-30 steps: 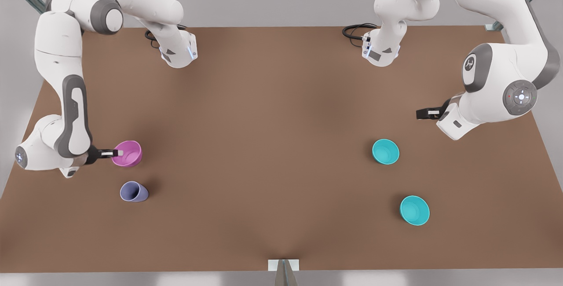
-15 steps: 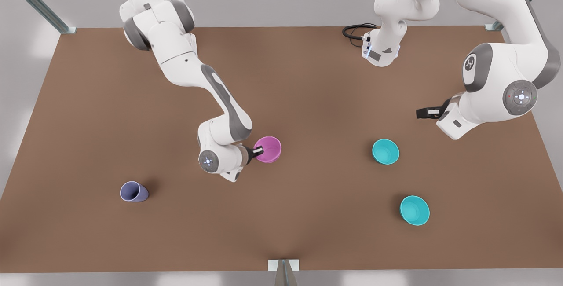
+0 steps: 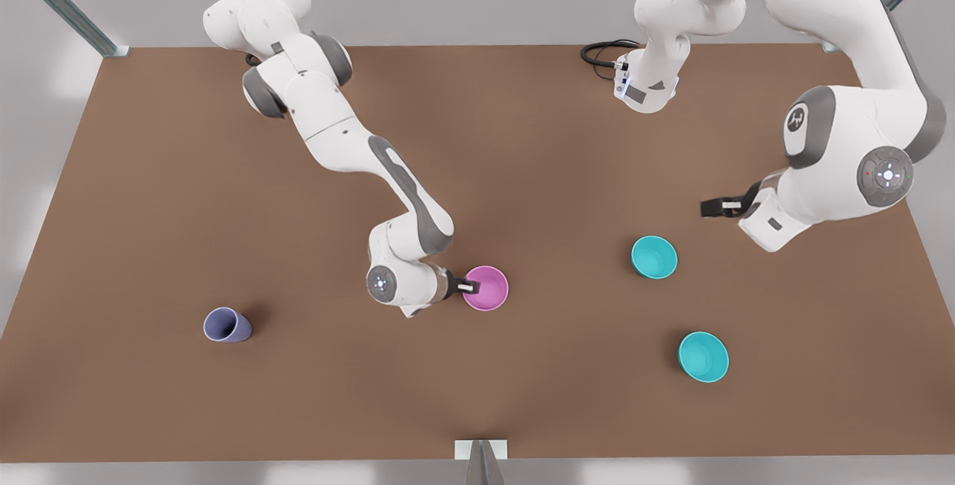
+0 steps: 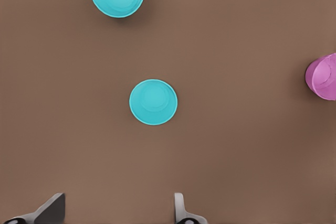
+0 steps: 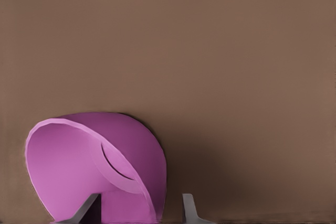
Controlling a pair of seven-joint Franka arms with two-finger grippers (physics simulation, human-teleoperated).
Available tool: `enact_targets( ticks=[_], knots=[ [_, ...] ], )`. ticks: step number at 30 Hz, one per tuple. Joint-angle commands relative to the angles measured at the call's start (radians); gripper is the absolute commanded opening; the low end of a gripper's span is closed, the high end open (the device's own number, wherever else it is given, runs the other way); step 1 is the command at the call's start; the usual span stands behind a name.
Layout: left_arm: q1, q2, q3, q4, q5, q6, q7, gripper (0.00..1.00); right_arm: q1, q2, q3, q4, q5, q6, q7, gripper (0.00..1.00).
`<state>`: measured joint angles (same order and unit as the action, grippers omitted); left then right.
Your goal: Stack the blue bowl on the pink bowl
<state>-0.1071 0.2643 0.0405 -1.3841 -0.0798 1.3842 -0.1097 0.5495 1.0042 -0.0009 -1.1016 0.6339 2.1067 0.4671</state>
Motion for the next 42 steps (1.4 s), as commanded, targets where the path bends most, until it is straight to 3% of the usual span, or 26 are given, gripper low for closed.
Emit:
enact_targets(
  ticks=[1, 3, 4, 7, 8, 10, 12, 15, 20, 31, 32, 33, 37, 40, 42],
  knots=[
    [0.003, 0.03, 0.002, 0.01, -0.04, -0.019, -0.097, 1.0, -0.025, -0.053, -0.002, 0.002, 0.003, -0.094, 0.352, 1.0],
    [0.014, 0.012, 0.05, -0.32, -0.017, 0.375, 0.077, 1.0, -0.098, -0.134, -0.01, 0.002, -0.006, -0.29, 0.309, 1.0],
    [0.02, 0.036, 0.062, -0.392, -0.05, 0.507, 0.128, 1.0, -0.189, -0.182, -0.01, -0.01, -0.013, -0.475, 0.176, 1.0],
    [0.09, 0.087, 0.091, -0.483, -0.13, 0.621, 0.439, 1.0, -0.481, -0.323, -0.008, -0.032, -0.25, -1.0, -0.115, 1.0],
    [0.09, 0.093, 0.094, -0.51, -0.13, 0.676, 0.443, 1.0, -0.592, -0.381, -0.007, -0.024, -0.292, -1.079, -0.21, 1.0],
    [0.09, 0.115, 0.094, -0.587, -0.23, 0.754, 0.449, 1.0, -0.651, -0.452, -0.013, 0.126, -0.557, -1.217, -0.536, 1.0],
    [0.09, 0.142, 0.093, -0.598, -0.235, 0.788, 0.458, 1.0, -0.637, -0.559, -0.005, 0.18, -0.73, -1.237, -0.766, 1.0],
    [0.089, 0.197, 0.091, -0.595, -0.258, 0.878, 0.459, 1.0, -0.635, -0.67, 0.001, 0.163, -0.746, -1.232, -0.828, 1.0],
    [0.063, 0.234, 0.087, -0.605, -0.305, 0.865, 0.525, 1.0, -0.642, -0.84, 0.025, -0.102, -0.738, -1.015, -0.812, 1.0],
    [0.035, 0.239, 0.087, -0.612, -0.305, 0.753, 0.518, 1.0, -0.648, -0.854, 0.038, -0.124, -0.743, -0.993, -0.786, 1.0],
    [0.035, 0.248, 0.087, -0.612, -0.305, 0.76, 0.515, 0.77, -0.648, -0.855, 0.038, -0.124, -0.743, -0.995, -0.786, 1.0],
    [0.035, 0.25, 0.087, -0.612, -0.305, 0.76, 0.516, 0.64, -0.648, -0.854, 0.038, -0.124, -0.743, -0.995, -0.786, 1.0],
    [0.033, 0.259, 0.087, -0.61, -0.302, 0.759, 0.525, 0.45, -0.649, -0.852, 0.038, -0.122, -0.743, -1.001, -0.785, 1.0],
    [0.033, 0.259, 0.087, -0.609, -0.298, 0.751, 0.527, 0.21, -0.648, -0.849, 0.036, -0.122, -0.743, -1.001, -0.786, 1.0],
    [0.033, 0.259, 0.087, -0.605, -0.298, 0.748, 0.515, 0.21, -0.648, -0.849, 0.036, -0.122, -0.743, -1.001, -0.786, 1.0]
  ],
)
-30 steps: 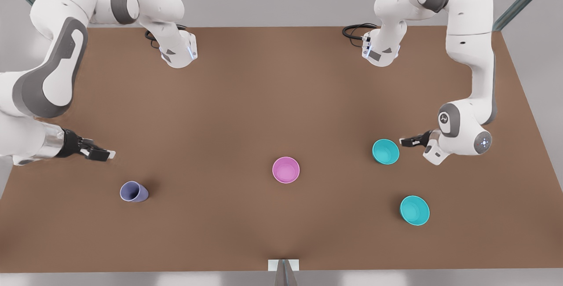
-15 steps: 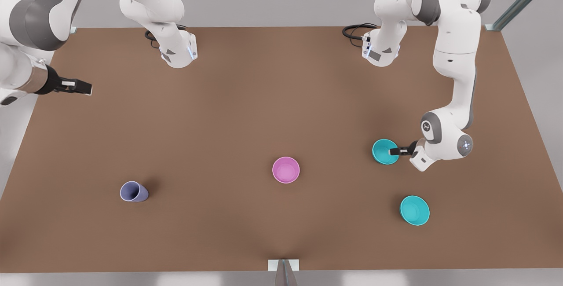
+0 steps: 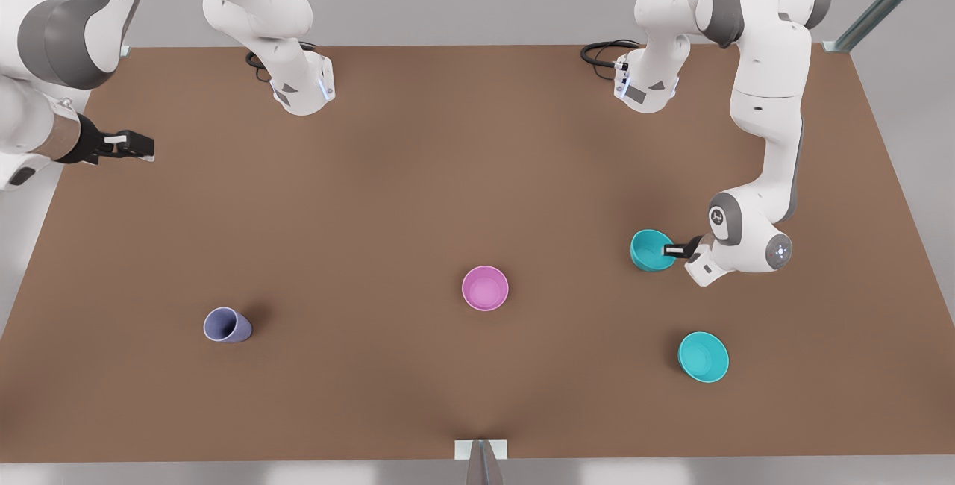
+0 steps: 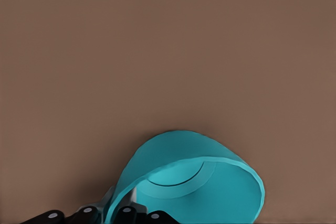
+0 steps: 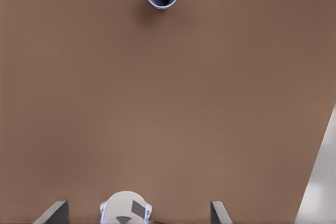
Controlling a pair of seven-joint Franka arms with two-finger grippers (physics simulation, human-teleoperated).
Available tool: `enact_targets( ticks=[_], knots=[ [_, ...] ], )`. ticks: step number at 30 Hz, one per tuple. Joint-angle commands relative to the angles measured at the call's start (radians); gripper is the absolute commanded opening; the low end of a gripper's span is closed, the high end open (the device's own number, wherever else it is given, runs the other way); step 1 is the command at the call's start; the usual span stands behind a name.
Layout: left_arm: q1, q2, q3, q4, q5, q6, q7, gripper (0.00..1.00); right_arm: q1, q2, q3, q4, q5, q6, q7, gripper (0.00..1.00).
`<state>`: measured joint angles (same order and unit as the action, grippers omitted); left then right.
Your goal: Stack the blue bowl on the pink bowl
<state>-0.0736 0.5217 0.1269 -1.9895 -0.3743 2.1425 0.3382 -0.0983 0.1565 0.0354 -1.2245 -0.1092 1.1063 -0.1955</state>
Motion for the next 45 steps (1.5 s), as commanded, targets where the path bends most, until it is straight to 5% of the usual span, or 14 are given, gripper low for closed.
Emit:
enact_targets(
  ticks=[1, 6, 9, 11, 15, 45],
  knots=[
    [0.0, -0.008, 0.0, 0.006, -0.003, -0.03, 0.05, 0.21, 0.0, 0.0, 0.0, 0.0, 0.0, -0.002, -0.124, 1.0],
    [-0.186, -0.091, -0.064, 0.119, -0.009, -0.254, -0.523, 0.21, 0.0, 0.0, -0.002, 0.0, -0.001, -0.002, -0.124, 1.0],
    [-0.379, 0.141, -0.079, 0.584, -0.012, -0.51, -0.902, 0.21, -0.001, -0.005, -0.002, 0.0, -0.004, 0.004, -0.124, 1.0],
    [-0.497, 0.282, -0.089, 0.762, -0.008, -0.472, -1.012, 0.21, -0.001, -0.005, -0.002, 0.0, -0.004, 0.006, -0.124, 1.0],
    [-0.503, 0.386, -0.128, 0.916, -0.012, -0.365, -1.048, 0.21, -0.001, -0.003, -0.002, 0.0, -0.004, 0.006, -0.124, 1.0],
    [-0.442, 0.445, -0.127, 0.911, -0.104, -0.227, -1.05, 0.21, -0.001, 0.003, -0.009, -0.016, 0.0, 0.007, -0.114, 1.0]
  ],
)
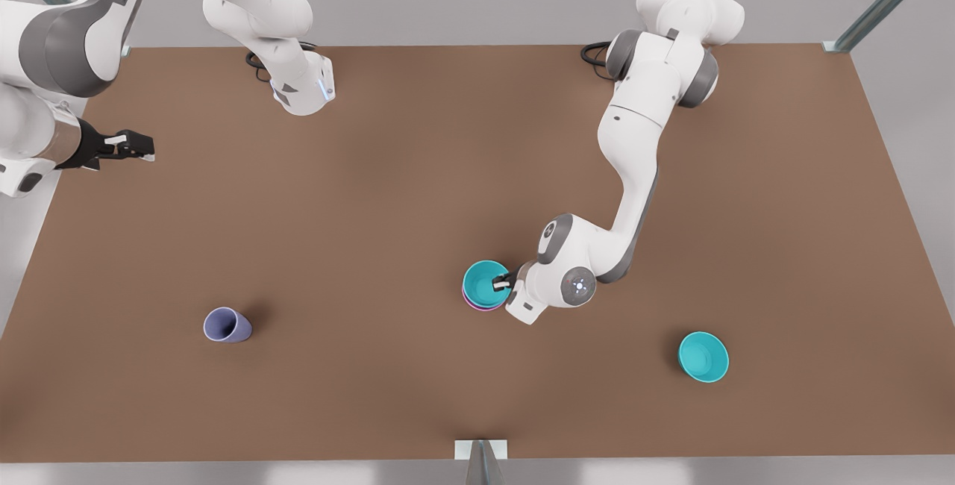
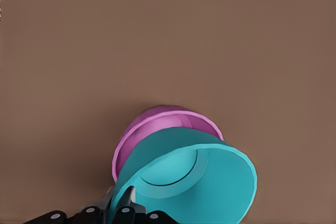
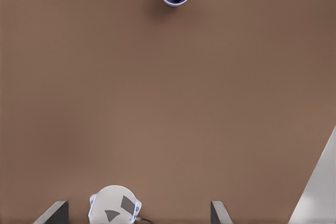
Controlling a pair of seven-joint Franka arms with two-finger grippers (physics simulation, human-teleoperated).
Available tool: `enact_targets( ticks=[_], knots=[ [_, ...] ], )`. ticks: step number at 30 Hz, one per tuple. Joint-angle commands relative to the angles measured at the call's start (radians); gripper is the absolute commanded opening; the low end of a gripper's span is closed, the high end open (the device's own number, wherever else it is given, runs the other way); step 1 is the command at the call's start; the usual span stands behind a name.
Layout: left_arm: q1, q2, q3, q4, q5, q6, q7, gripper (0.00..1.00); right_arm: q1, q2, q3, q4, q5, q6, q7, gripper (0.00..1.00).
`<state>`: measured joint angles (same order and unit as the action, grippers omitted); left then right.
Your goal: Stack the blue bowl on the pink bowl
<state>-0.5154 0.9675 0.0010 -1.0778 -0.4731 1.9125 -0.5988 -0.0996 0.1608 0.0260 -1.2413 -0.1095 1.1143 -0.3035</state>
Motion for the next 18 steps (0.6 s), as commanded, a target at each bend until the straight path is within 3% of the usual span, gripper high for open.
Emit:
enact_targets(
  ticks=[1, 2, 5, 6, 7, 8, 9, 10, 11, 12, 13, 18],
  knots=[
    [0.0, -0.001, -0.001, 0.001, -0.004, 0.002, -0.113, 0.21, 0.0, -0.001, -0.001, 0.0, 0.001, -0.001, -0.006, 1.0],
    [0.0, -0.003, -0.003, -0.001, -0.004, 0.0, -0.093, 1.0, 0.0, -0.001, -0.001, 0.0, 0.001, -0.001, -0.006, 1.0],
    [0.0, -0.041, 0.005, -0.033, 0.01, -0.067, -0.092, 1.0, 0.0, -0.001, -0.003, -0.004, -0.001, -0.001, -0.006, 1.0],
    [0.0, -0.088, 0.027, -0.033, 0.043, -0.171, -0.092, 1.0, 0.0, -0.001, -0.001, -0.004, -0.001, -0.001, -0.006, 1.0],
    [0.005, -0.173, 0.109, -0.031, 0.1, -0.361, -0.024, 1.0, 0.0, -0.001, -0.001, -0.004, -0.001, -0.001, -0.006, 1.0],
    [0.003, -0.291, 0.258, -0.027, 0.123, -0.546, 0.177, 1.0, 0.0, -0.001, -0.001, -0.004, -0.001, -0.001, -0.006, 1.0],
    [0.003, -0.366, 0.373, -0.019, 0.129, -0.624, 0.312, 1.0, 0.0, -0.001, -0.003, -0.004, -0.001, -0.001, -0.006, 1.0],
    [0.002, -0.427, 0.412, -0.019, 0.186, -0.659, 0.444, 1.0, 0.0, -0.001, -0.003, -0.004, 0.001, -0.001, -0.006, 1.0],
    [0.005, -0.489, 0.396, -0.019, 0.307, -0.679, 0.488, 1.0, 0.0, -0.001, -0.003, -0.004, -0.001, -0.001, -0.006, 1.0],
    [0.081, -0.579, 0.282, -0.082, 0.326, -0.664, 0.482, 1.0, 0.0, -0.003, -0.003, -0.004, 0.001, -0.001, -0.008, 1.0],
    [0.238, -0.691, 0.034, -0.195, 0.419, -0.574, 0.476, 1.0, 0.0, -0.001, -0.003, -0.004, -0.001, -0.001, -0.008, 1.0],
    [0.248, -0.748, 0.034, -0.243, 0.421, -0.596, 0.481, 1.0, 0.0, -0.001, -0.003, -0.004, -0.004, 0.002, -0.008, 1.0]
  ],
)
